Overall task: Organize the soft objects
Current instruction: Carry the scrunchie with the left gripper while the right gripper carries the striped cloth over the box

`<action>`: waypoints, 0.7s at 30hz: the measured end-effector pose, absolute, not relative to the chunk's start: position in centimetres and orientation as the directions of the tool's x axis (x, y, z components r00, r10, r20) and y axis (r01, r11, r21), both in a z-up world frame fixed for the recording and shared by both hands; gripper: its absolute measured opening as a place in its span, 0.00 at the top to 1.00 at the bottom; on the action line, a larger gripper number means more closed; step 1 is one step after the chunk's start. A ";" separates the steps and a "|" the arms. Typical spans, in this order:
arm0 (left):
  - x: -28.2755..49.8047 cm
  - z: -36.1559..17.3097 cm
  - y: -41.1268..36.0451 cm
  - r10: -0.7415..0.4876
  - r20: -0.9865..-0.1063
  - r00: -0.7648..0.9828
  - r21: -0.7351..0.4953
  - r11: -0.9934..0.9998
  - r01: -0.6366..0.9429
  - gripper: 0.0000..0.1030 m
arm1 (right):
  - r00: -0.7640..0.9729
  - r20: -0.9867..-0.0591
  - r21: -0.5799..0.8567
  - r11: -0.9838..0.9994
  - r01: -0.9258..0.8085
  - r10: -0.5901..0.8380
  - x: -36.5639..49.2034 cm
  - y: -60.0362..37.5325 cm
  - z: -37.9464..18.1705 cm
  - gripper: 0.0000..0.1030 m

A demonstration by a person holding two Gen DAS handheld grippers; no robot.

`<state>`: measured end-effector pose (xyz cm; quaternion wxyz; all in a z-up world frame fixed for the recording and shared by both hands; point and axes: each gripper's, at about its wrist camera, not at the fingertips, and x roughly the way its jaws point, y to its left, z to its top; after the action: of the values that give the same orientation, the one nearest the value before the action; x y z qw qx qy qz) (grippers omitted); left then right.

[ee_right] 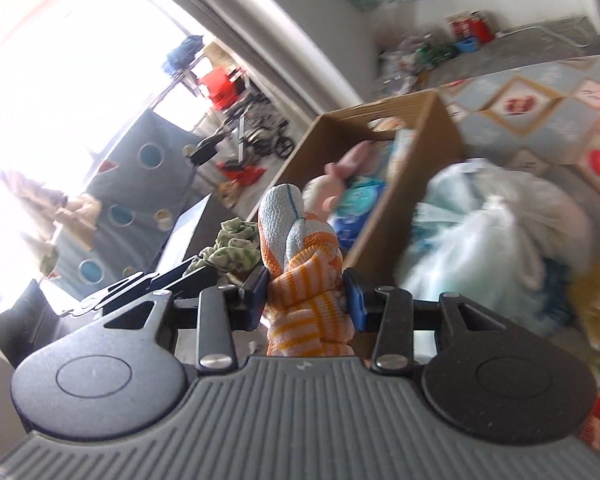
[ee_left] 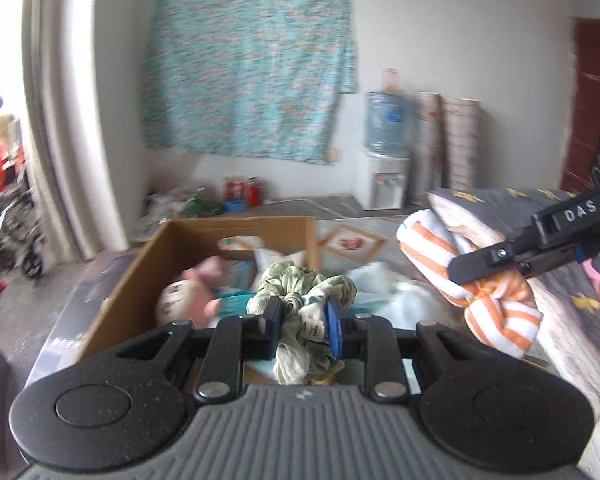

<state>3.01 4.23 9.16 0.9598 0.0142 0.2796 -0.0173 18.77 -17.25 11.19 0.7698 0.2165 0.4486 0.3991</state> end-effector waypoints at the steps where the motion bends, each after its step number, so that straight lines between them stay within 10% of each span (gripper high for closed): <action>1: 3.2 9.2 5.6 -0.003 -0.544 0.839 0.006 1.000 0.008 0.76 | 0.256 -0.518 0.704 0.576 -0.415 0.816 19.6 -15.8 11.2 0.62; 21: 11.5 -0.5 16.7 0.023 -0.797 0.603 -0.101 0.980 -0.172 0.69 | -0.028 -0.777 0.592 0.716 -0.369 0.628 28.7 3.6 2.1 0.59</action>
<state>11.52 16.73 -0.46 0.8913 -0.0840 0.4421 0.0548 28.67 3.59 2.11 0.6891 0.1047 0.6191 0.3619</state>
